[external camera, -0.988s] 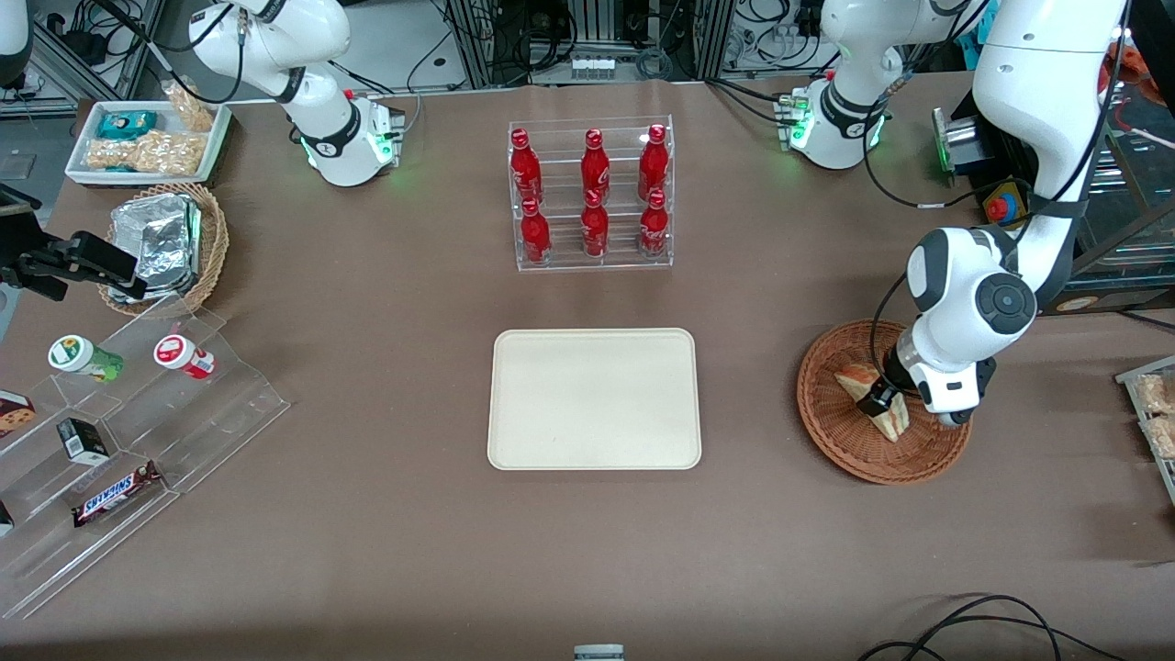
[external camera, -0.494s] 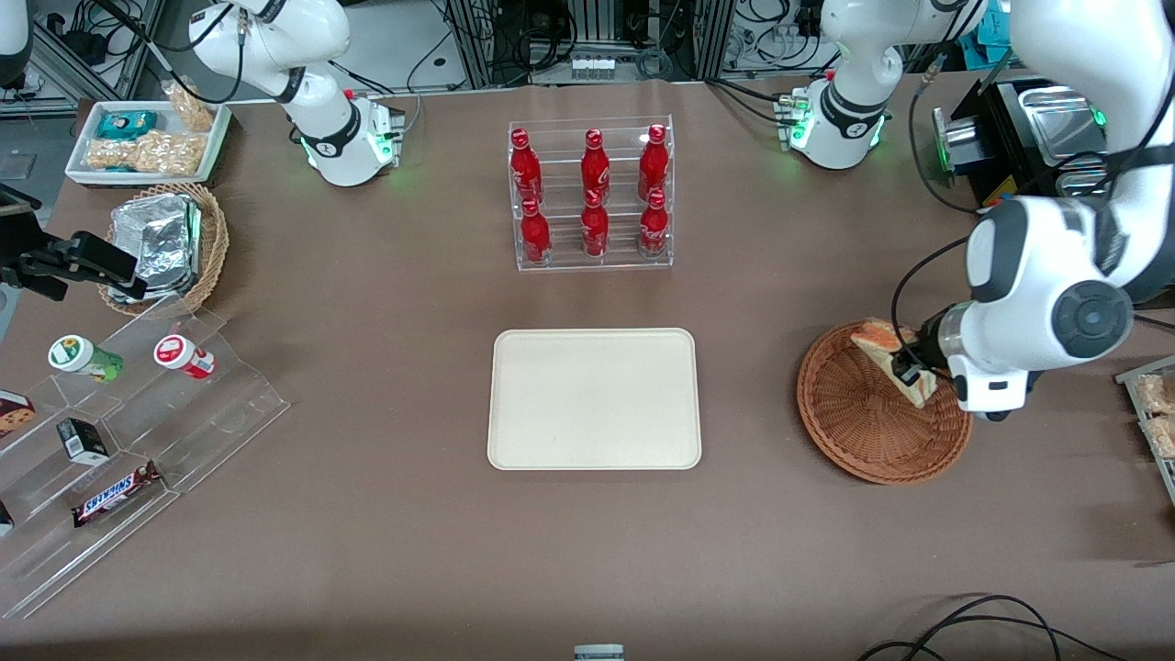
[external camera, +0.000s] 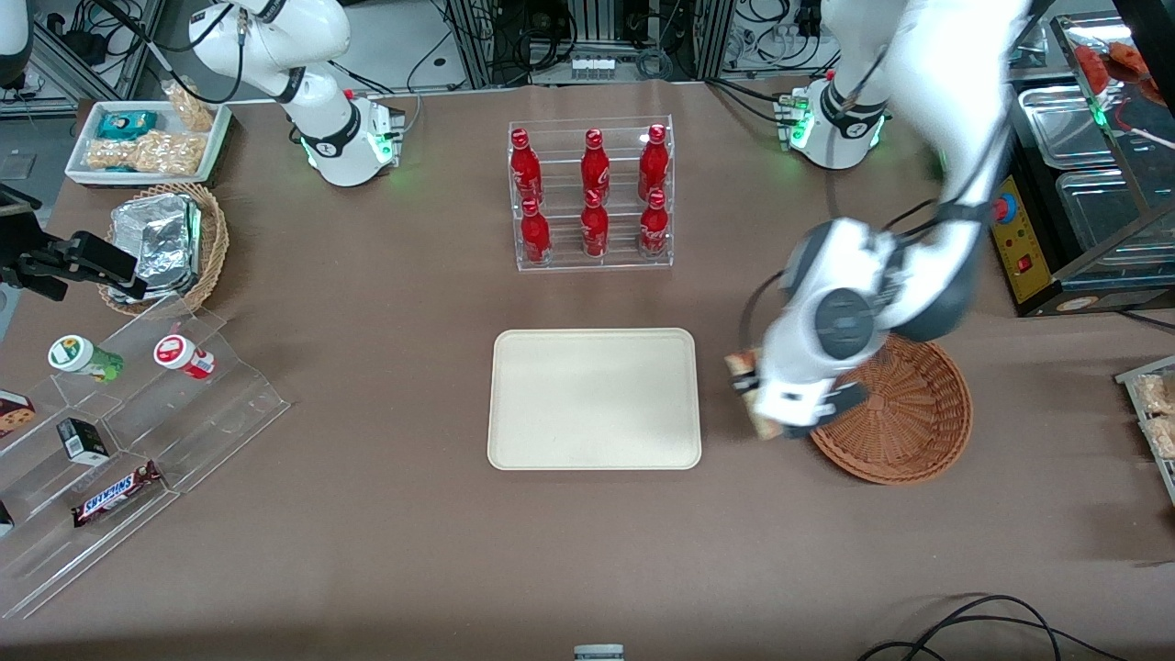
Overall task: Place sandwich from basket to tray
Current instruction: 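Carry the sandwich with the left gripper over the cream tray, then lower the sandwich onto the tray and open the left gripper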
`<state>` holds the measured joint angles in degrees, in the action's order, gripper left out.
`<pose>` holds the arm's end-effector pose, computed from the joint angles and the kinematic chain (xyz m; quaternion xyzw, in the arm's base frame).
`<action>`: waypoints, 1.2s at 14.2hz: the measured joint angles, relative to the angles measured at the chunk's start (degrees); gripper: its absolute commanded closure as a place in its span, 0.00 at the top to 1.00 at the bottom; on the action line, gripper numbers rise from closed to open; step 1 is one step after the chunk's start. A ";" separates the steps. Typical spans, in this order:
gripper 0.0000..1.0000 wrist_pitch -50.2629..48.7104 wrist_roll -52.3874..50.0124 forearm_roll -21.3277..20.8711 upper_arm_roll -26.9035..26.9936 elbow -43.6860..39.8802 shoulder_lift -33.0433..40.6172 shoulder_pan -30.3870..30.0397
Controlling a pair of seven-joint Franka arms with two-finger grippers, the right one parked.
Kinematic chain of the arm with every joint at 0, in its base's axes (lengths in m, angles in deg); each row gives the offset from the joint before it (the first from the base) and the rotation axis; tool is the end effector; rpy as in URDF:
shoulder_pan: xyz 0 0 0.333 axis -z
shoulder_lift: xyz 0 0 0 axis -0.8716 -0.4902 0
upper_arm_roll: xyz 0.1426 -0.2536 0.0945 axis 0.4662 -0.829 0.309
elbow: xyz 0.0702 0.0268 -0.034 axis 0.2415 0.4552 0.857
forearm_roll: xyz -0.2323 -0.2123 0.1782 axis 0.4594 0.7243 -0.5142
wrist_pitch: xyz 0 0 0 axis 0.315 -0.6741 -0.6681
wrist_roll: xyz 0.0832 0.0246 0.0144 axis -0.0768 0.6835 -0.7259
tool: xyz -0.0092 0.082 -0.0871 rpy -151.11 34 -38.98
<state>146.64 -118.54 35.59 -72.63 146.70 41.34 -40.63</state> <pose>0.5733 -0.2942 0.3198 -0.9785 -0.1947 0.0664 0.0157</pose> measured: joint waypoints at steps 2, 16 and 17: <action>0.08 1.02 3.42 0.02 -0.05 -6.45 -5.75 4.72; 1.00 14.84 -0.03 0.06 -0.27 -11.30 -16.01 16.10; 1.00 14.86 -2.22 0.01 -0.29 -11.53 -15.98 16.31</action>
<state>161.50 -120.76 35.60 -72.92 135.16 25.35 -24.31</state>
